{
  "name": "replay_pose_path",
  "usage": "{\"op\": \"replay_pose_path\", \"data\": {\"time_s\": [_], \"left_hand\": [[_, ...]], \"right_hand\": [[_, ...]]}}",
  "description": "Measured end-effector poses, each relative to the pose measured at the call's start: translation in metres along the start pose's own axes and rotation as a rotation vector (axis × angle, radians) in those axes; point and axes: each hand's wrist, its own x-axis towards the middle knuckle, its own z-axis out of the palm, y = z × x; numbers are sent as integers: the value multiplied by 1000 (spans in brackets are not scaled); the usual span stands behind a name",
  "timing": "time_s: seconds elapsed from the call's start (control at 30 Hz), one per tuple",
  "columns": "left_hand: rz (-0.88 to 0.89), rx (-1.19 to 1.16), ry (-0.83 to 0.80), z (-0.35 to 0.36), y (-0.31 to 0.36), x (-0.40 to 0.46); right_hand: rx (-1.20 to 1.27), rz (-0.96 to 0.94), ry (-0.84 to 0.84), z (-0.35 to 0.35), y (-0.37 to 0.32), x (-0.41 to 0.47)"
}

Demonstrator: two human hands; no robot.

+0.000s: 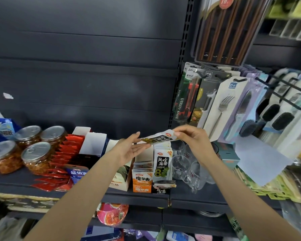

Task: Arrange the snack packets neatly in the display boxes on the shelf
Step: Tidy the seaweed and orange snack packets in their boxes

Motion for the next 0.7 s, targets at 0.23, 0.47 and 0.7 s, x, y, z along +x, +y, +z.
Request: {"op": "replay_pose_path", "data": {"time_s": [0.23,0.47,0.7], "left_hand": [[116,-38,35,5,-6,-2],[494,323,24,9,-10,-15],[631,574,-51,-6,-12,-22]], "right_hand": [[0,67,145,0,10,-1],[217,319,183,4,20,-3],[326,317,165,-5,31,-6]]}}
